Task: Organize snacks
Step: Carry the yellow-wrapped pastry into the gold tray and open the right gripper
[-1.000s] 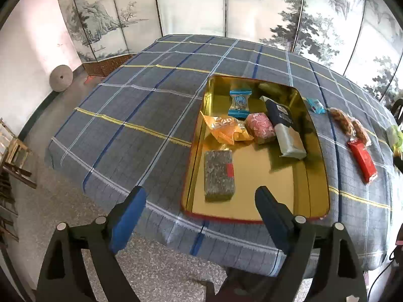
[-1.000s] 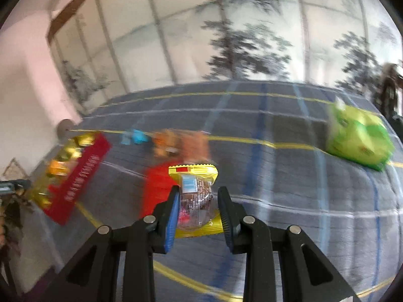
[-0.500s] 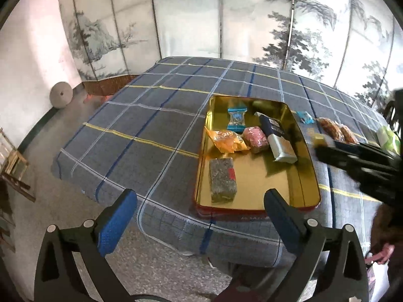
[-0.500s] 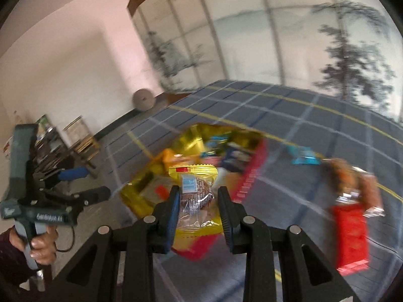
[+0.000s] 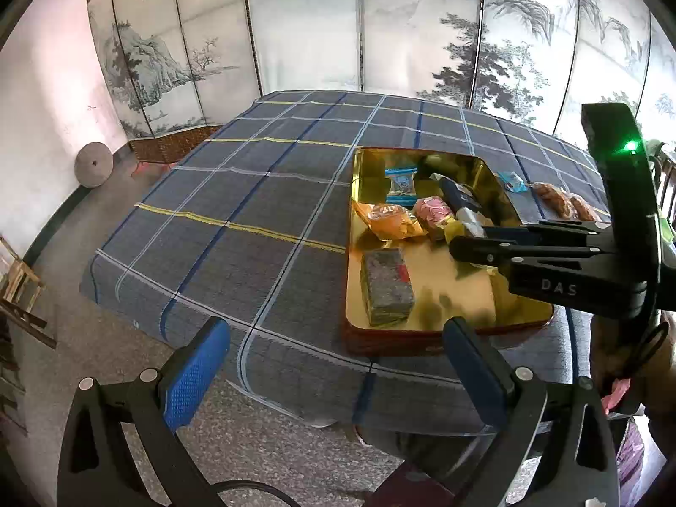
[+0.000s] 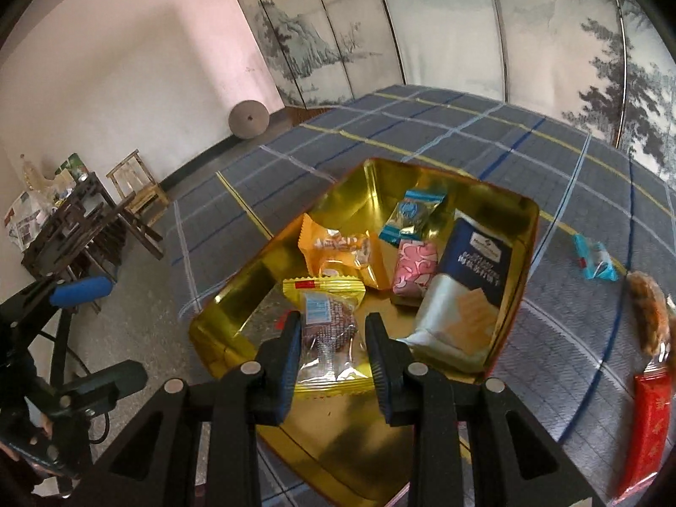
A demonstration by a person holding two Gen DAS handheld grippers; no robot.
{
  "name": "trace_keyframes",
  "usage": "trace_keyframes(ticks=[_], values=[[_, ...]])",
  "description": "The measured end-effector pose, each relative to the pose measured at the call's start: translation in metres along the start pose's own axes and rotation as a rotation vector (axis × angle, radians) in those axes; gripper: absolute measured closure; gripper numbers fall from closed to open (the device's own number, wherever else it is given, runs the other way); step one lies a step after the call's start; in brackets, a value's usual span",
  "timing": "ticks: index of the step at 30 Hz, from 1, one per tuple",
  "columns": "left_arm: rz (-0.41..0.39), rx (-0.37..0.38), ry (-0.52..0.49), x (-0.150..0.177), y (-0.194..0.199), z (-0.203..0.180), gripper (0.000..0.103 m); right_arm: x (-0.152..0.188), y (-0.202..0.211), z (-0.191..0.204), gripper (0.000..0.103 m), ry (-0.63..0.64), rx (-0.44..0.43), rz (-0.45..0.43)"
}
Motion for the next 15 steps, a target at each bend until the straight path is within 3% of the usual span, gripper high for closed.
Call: trace_keyframes(ticks=[15], values=[[0.016, -0.016, -0.016, 0.005, -0.009, 0.005, 0.003, -0.005, -0.021, 0.003, 0.071, -0.005, 0.024, 0.047]])
Point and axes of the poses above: each gripper's, at about its wrist camera, not at the fingertips, and y roughly against the way its jaws point, z to its left, x to its underside, the point moved 3 cm from there along -y, roughly the way its jaws point, and after that the axes turned 11 degrees about y, right-handed, at the moved point
